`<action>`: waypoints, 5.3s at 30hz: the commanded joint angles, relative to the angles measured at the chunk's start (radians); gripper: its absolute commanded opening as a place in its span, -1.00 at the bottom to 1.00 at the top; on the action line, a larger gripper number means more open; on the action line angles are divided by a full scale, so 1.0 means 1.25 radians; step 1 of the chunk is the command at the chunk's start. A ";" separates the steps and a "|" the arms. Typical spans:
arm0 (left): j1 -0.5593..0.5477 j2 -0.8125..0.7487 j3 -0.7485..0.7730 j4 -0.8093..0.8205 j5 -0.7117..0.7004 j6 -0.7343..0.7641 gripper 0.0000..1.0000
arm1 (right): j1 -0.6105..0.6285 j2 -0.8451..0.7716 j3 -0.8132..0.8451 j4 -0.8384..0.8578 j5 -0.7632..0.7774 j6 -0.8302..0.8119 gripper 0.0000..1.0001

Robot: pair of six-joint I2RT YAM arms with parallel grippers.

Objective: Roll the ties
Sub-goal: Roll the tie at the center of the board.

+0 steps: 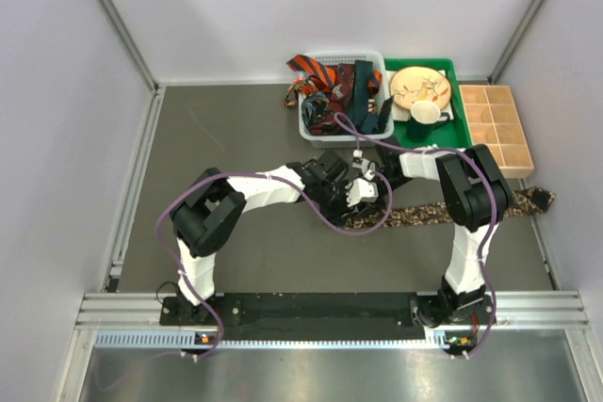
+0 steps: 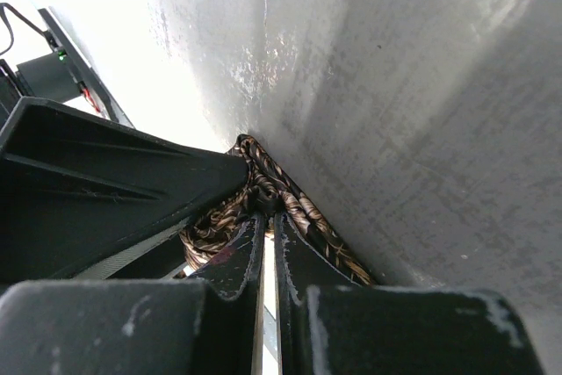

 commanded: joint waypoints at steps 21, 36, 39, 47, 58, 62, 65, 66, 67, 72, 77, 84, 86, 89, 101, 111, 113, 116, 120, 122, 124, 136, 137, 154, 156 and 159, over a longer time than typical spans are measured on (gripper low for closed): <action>-0.050 0.095 -0.001 0.044 -0.116 0.008 -0.02 | 0.015 0.032 -0.013 0.054 -0.017 0.006 -1.00; -0.050 0.095 0.006 -0.168 -0.180 0.097 -0.50 | -0.006 -0.038 0.029 -0.022 -0.085 0.000 -0.80; -0.049 0.097 0.002 -0.202 -0.199 0.124 -0.52 | -0.032 -0.059 0.040 -0.062 -0.112 -0.022 -0.71; -0.045 0.091 -0.024 -0.236 -0.228 0.176 -0.53 | -0.061 -0.075 0.020 -0.055 -0.186 -0.032 -0.30; -0.021 0.103 0.008 -0.272 -0.183 0.189 -0.51 | -0.044 -0.080 -0.032 0.063 -0.248 0.018 -0.22; -0.019 0.098 0.005 -0.273 -0.159 0.210 -0.50 | -0.017 -0.060 -0.026 0.118 -0.218 0.030 -0.26; -0.015 0.095 0.006 -0.278 -0.144 0.224 -0.48 | -0.004 -0.039 -0.034 0.174 -0.215 0.068 -0.28; -0.014 0.092 0.006 -0.278 -0.141 0.226 -0.48 | -0.004 -0.037 -0.036 0.189 -0.214 0.073 -0.29; -0.014 0.091 0.004 -0.278 -0.136 0.234 -0.47 | -0.001 -0.031 -0.039 0.197 -0.211 0.077 -0.29; -0.012 0.094 0.001 -0.274 -0.125 0.245 -0.44 | 0.009 -0.021 -0.052 0.275 -0.200 0.121 -0.33; -0.010 0.095 0.001 -0.263 -0.116 0.246 -0.43 | 0.019 -0.021 -0.089 0.365 -0.198 0.186 -0.38; -0.007 0.095 -0.008 -0.253 -0.107 0.243 -0.40 | 0.019 -0.009 -0.122 0.481 -0.211 0.255 -0.60; -0.006 0.092 -0.013 -0.252 -0.109 0.245 -0.35 | 0.019 0.000 -0.117 0.467 -0.210 0.247 -0.84; -0.002 0.087 -0.021 -0.247 -0.111 0.245 -0.19 | 0.019 0.008 -0.110 0.437 -0.199 0.216 -1.00; 0.079 -0.130 -0.149 -0.028 -0.023 0.161 0.46 | 0.006 0.006 -0.107 0.297 -0.069 0.129 -1.00; 0.086 -0.202 -0.231 0.125 0.010 0.202 0.98 | 0.003 -0.017 -0.085 0.215 -0.024 0.089 -1.00; 0.079 -0.178 -0.219 0.159 0.010 0.198 0.98 | 0.001 -0.016 -0.084 0.210 -0.018 0.086 -1.00; 0.056 -0.134 -0.185 0.171 -0.002 0.199 0.98 | 0.003 -0.016 -0.082 0.206 -0.022 0.086 -1.00; 0.032 -0.073 -0.135 0.162 -0.015 0.189 0.94 | 0.001 -0.023 -0.079 0.206 -0.043 0.086 -1.00; 0.020 -0.040 -0.101 0.146 -0.024 0.182 0.90 | 0.004 -0.027 -0.075 0.204 -0.056 0.083 -1.00; 0.016 -0.024 -0.077 0.131 -0.029 0.172 0.82 | 0.004 -0.031 -0.071 0.194 -0.059 0.080 -1.00; -0.003 -0.003 -0.087 0.019 -0.094 0.193 -0.19 | 0.005 -0.037 -0.044 0.183 -0.073 0.074 -1.00; -0.003 -0.012 -0.093 0.009 -0.101 0.196 -0.33 | 0.005 -0.033 -0.041 0.183 -0.072 0.076 -1.00; 0.064 -0.091 -0.109 0.012 -0.051 0.110 0.63 | 0.027 0.019 -0.015 0.171 0.002 0.075 -1.00; 0.101 -0.120 -0.138 0.037 -0.012 0.091 0.81 | 0.027 0.027 -0.015 0.164 0.012 0.069 -1.00; 0.133 -0.198 -0.196 0.110 0.025 0.084 0.98 | 0.027 0.030 -0.015 0.151 0.014 0.060 -1.00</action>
